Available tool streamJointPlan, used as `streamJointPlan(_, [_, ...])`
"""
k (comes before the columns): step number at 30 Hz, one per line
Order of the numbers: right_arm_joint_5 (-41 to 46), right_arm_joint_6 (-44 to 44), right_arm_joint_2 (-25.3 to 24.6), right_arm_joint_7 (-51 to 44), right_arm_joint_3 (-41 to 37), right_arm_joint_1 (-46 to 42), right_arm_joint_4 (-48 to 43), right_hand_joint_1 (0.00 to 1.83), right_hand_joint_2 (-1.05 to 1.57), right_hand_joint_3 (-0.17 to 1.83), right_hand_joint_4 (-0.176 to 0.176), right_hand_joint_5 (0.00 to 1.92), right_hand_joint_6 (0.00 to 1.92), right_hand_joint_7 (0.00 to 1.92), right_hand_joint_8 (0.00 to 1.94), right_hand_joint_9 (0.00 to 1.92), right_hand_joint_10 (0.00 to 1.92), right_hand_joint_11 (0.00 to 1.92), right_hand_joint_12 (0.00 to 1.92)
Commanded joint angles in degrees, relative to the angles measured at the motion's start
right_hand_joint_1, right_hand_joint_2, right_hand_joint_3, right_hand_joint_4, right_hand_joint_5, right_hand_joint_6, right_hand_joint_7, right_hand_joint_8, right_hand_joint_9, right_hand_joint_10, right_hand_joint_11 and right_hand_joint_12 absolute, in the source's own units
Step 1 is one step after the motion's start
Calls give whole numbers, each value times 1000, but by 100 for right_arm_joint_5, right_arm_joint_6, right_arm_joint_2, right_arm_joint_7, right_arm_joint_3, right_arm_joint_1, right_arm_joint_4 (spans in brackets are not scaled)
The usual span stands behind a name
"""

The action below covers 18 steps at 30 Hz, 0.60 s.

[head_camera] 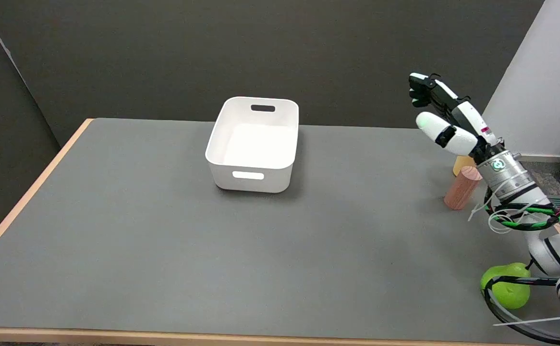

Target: Pick up the wooden cylinder.

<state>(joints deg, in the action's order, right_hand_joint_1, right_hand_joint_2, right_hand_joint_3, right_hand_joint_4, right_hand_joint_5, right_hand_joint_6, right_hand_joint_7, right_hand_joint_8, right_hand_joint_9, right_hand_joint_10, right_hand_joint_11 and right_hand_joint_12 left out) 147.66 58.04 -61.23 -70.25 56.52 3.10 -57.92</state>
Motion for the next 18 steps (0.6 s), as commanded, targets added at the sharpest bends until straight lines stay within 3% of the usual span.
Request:
streamJointPlan(1, [1,469,349,39,-250,8,640,348,653,986,60,165,431,190,293,153,658,68,1129])
streamJointPlan(11, [1,682,382,47,-792,-79,969,350,652,984,57,166,430,192,296,153,661,70,1132])
streamJointPlan(18, [1,704,264,279,-1609,-452,798,356,647,971,17,158,413,195,317,140,683,72,1147])
